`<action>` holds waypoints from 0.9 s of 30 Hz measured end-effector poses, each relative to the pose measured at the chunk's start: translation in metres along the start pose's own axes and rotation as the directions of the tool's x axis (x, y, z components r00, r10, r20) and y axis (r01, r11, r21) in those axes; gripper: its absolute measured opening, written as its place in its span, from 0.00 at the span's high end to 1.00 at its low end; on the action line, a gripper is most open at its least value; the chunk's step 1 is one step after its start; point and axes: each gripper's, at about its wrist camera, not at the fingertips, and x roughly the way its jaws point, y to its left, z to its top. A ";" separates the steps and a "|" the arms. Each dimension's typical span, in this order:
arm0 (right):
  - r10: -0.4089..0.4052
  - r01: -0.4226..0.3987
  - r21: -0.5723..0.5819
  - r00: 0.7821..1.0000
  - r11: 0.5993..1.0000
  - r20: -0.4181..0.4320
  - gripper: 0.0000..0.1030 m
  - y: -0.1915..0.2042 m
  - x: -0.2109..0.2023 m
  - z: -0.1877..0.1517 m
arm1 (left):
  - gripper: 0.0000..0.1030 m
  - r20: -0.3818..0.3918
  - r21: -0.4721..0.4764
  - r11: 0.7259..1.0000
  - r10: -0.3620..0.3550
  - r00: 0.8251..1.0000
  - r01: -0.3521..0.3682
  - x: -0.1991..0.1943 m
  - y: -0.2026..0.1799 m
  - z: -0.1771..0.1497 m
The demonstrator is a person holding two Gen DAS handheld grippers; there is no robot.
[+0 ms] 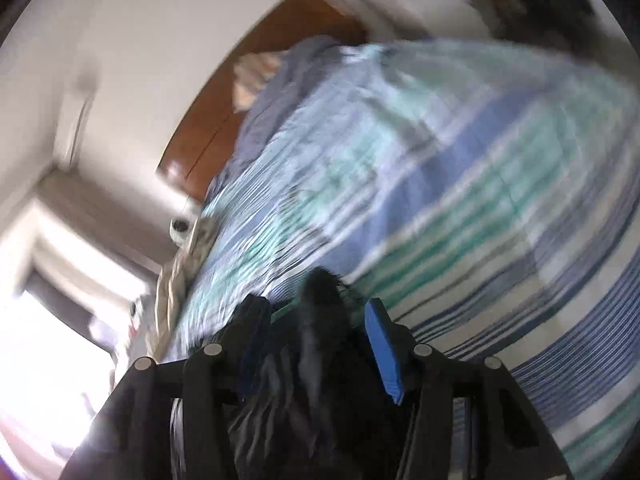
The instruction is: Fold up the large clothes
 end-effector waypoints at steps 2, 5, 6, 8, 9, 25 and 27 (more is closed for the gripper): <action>0.073 -0.075 -0.030 0.996 0.997 -0.057 0.50 0.023 0.008 -0.002 | 0.18 -0.003 0.057 0.994 -0.095 0.995 0.095 -0.008 -0.038 0.004; 0.132 -0.141 -0.075 0.985 0.987 -0.116 0.50 0.050 0.027 -0.012 | 0.18 -0.074 0.090 0.969 -0.224 0.972 0.231 0.011 -0.098 0.001; 0.116 -0.128 -0.089 0.985 0.988 -0.131 0.50 0.053 0.039 -0.015 | 0.18 -0.095 0.087 0.964 -0.243 0.965 0.251 0.022 -0.111 -0.001; 0.058 -0.074 -0.085 0.984 0.994 -0.170 0.50 0.043 0.065 -0.023 | 0.18 -0.122 0.097 0.966 -0.229 0.966 0.241 0.045 -0.128 -0.007; 0.010 -0.027 -0.087 0.982 0.996 -0.191 0.54 0.033 0.078 -0.027 | 0.18 -0.142 0.109 0.972 -0.193 0.971 0.209 0.062 -0.135 -0.012; -0.070 0.057 -0.119 0.992 0.991 -0.105 0.79 -0.008 0.109 -0.053 | 0.16 -0.170 0.159 0.981 -0.086 0.982 0.113 0.130 -0.139 -0.044; -0.078 0.065 -0.129 0.992 0.989 -0.102 0.79 -0.006 0.109 -0.053 | 0.20 -0.189 0.187 0.974 -0.088 0.978 0.124 0.110 -0.144 -0.046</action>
